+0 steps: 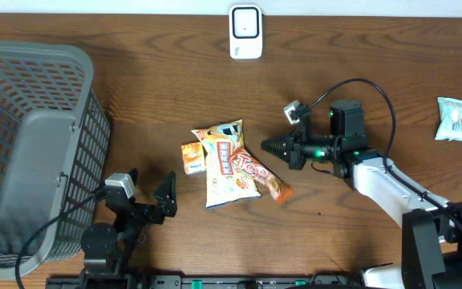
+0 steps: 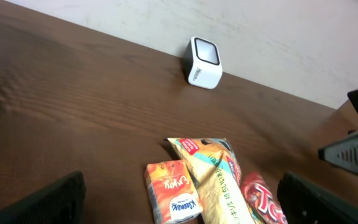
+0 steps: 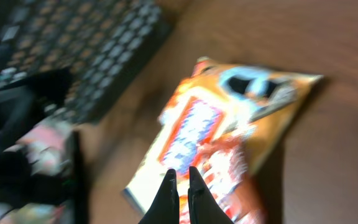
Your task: Scan the item barcode
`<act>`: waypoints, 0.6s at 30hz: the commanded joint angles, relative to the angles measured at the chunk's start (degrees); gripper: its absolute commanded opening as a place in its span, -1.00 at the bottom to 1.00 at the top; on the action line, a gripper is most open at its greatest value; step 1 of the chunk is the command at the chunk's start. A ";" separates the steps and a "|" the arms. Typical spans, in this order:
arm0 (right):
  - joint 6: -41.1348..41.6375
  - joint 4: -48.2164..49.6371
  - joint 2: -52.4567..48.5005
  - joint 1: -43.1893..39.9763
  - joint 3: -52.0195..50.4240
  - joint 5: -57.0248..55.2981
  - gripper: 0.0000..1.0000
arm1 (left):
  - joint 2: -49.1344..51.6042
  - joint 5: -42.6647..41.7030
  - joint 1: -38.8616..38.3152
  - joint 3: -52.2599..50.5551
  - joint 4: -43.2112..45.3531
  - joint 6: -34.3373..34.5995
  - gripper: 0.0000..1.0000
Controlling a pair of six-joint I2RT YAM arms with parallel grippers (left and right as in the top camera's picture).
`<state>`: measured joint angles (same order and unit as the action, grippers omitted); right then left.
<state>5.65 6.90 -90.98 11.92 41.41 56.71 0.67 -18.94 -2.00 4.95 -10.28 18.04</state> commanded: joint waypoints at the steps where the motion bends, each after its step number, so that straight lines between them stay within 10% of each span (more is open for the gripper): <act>1: 2.03 0.59 0.98 0.44 0.90 -6.25 -0.98 | 0.04 0.35 -0.13 -0.76 -0.37 0.28 0.96; 6: 0.33 -3.10 0.98 1.29 1.07 -6.23 -0.65 | 0.04 0.35 -0.13 -0.76 -0.37 0.28 0.96; 10: -4.07 -9.22 0.98 4.57 1.07 -8.83 0.96 | 0.04 0.35 -0.13 -0.76 -0.37 0.28 0.96; 18: 1.70 -16.63 0.98 17.84 1.07 -42.16 0.96 | 0.04 0.35 -0.13 -0.76 -0.37 0.28 0.96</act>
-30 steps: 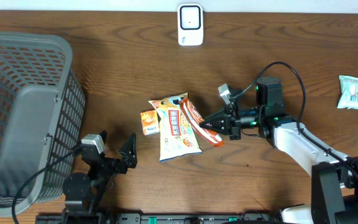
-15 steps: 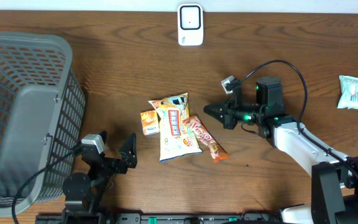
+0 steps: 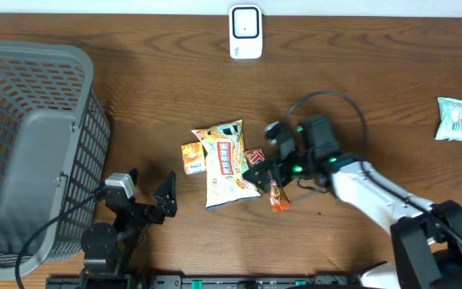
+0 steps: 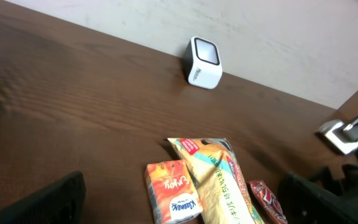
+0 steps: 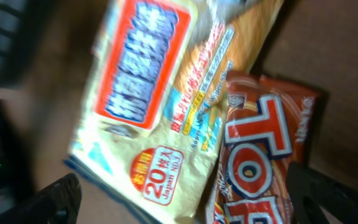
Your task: Scan the item barcode
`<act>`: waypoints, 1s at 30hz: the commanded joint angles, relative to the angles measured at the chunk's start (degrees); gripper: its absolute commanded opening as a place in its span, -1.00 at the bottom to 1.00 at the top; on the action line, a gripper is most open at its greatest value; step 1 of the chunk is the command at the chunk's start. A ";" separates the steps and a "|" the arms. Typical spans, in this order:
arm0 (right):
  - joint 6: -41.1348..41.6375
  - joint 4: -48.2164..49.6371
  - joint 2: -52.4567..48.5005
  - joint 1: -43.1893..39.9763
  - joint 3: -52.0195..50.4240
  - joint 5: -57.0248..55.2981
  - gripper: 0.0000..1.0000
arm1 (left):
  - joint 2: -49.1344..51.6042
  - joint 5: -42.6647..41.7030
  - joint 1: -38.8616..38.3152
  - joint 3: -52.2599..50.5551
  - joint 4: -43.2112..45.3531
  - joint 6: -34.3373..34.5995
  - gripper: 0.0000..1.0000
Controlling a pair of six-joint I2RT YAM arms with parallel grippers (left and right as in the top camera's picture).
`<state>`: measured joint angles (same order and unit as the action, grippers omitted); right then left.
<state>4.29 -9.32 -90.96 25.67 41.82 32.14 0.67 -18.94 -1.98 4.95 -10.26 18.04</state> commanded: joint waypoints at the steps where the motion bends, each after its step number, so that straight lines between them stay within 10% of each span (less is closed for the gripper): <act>1: 4.00 -0.76 0.96 5.92 0.66 -22.34 0.93 | 0.04 0.35 -0.15 -0.76 -0.39 0.28 0.96; 8: 8.15 -3.21 0.94 14.91 0.66 -46.38 0.64 | 0.04 0.33 -0.15 -0.76 -0.39 0.28 0.96; 30: 9.42 -8.98 -1.33 15.63 0.66 -47.08 0.25 | 0.04 0.33 -0.15 -0.76 -0.39 0.28 0.96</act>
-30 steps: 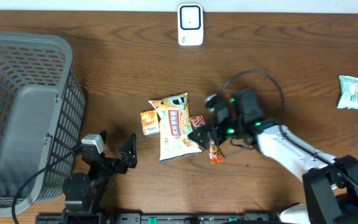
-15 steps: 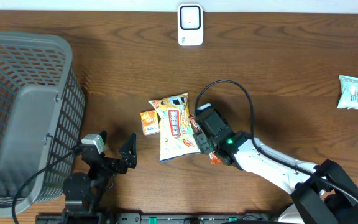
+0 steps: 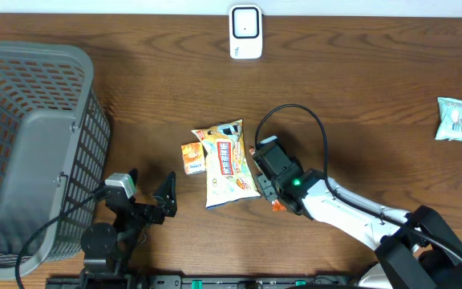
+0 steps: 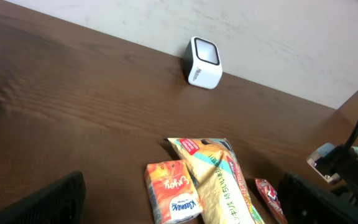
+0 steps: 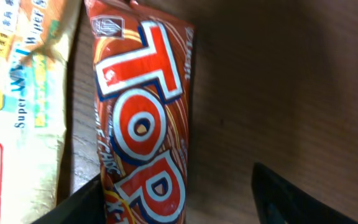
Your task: Scan the item barcode
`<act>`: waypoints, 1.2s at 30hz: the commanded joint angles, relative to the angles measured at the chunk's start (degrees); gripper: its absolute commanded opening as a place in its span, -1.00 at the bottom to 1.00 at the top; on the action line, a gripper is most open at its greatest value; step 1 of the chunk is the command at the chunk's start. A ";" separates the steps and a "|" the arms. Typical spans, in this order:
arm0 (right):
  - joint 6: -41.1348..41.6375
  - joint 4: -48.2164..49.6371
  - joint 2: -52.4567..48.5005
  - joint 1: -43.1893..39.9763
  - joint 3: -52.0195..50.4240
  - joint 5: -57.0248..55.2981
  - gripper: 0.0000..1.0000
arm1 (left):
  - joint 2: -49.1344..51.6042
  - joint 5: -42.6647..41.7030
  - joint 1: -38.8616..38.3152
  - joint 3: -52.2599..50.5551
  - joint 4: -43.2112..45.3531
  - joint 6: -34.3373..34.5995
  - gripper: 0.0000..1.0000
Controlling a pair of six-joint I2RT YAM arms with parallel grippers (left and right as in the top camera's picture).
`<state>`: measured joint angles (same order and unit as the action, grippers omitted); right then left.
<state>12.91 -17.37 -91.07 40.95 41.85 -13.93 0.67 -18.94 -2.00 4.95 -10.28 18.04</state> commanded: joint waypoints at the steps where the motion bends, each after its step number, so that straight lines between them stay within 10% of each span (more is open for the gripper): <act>1: 0.85 -1.49 -2.12 0.33 0.63 -1.27 0.23 | 0.04 0.35 -0.13 -0.76 -0.37 0.28 0.96; 10: 4.26 -0.28 -12.55 0.26 2.38 -0.66 -0.17 | 0.04 0.33 -0.13 -0.76 -0.37 0.28 0.96; 15: 6.82 -4.02 -13.55 -1.57 4.11 7.48 -0.98 | 0.04 0.33 -0.13 -0.76 -0.37 0.28 0.96; 36: -32.46 -15.32 -7.58 -27.32 9.05 103.45 -0.98 | 0.04 0.33 -0.13 -0.76 -0.37 0.28 0.96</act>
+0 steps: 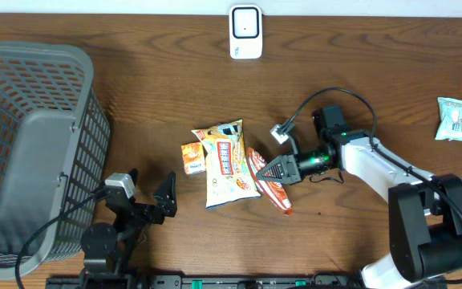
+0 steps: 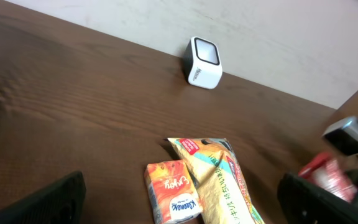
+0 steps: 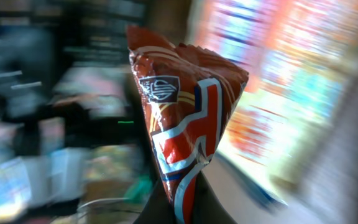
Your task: Scan the item barcode
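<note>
The white scanner (image 1: 245, 32) stands at the table's far edge, also seen in the left wrist view (image 2: 204, 62). A red "TOP" snack bar (image 1: 269, 186) lies just right of a yellow snack bag (image 1: 229, 164) and an orange tissue pack (image 1: 192, 157). My right gripper (image 1: 269, 169) is shut on the bar's end; in its wrist view the bar (image 3: 182, 118) stands up from the pinching fingers (image 3: 160, 208). The bar's end shows raised in the left wrist view (image 2: 322, 169). My left gripper (image 1: 149, 202) rests open near the front edge, holding nothing.
A large grey basket (image 1: 30, 144) fills the left side. A white-green packet (image 1: 453, 119) lies at the far right, with a blue thing at the right edge. The snack bag (image 2: 219, 180) and tissue pack (image 2: 173, 190) lie ahead of the left gripper.
My right gripper was open over the red bar; now it is shut on the bar's end, the wrist has swung to the right of it, and the bar is tipped up. Left arm unchanged.
First my right gripper was shut, to the right of the pile. Then it was open at the snack bag and red bar, then straddling the bar from above. Now it pinches the bar. The left arm, scanner, bag and tissue pack stayed put.
</note>
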`<act>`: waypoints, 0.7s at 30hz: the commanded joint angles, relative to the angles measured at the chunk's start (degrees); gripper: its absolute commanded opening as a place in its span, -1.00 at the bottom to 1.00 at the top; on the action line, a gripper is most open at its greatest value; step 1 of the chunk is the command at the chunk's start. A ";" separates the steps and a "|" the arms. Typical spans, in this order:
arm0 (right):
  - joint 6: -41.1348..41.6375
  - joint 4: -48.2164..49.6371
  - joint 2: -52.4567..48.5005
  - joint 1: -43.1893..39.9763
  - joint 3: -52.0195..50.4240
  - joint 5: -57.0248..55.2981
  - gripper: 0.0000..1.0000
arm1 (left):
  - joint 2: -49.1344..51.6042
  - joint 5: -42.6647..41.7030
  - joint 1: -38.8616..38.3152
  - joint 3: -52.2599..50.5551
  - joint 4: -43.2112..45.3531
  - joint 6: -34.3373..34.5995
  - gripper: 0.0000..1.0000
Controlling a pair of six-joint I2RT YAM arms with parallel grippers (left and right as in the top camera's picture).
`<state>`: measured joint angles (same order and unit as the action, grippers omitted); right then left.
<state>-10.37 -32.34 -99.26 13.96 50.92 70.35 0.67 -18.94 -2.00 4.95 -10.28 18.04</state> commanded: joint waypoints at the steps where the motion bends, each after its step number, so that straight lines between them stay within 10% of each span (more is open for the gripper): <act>1: -9.27 -0.26 0.74 -0.24 -0.02 19.17 -0.98 | 0.04 0.33 -0.13 -0.76 -0.37 0.28 0.96; 11: -14.95 0.87 0.74 -0.04 -0.02 16.76 -0.97 | 0.04 0.35 -0.13 -0.76 -0.37 0.28 0.95; 16: -1.09 2.91 0.68 2.97 -0.02 -24.63 -0.98 | 0.04 0.35 -0.11 -0.76 -0.37 0.28 0.96; 21: 1.03 9.31 0.70 10.62 0.04 -30.58 -0.98 | 0.04 0.33 -0.13 -0.76 -0.37 0.28 0.96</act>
<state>-13.56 -25.08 -99.26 20.80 50.89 49.32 0.67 -18.94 -2.00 4.95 -10.28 18.04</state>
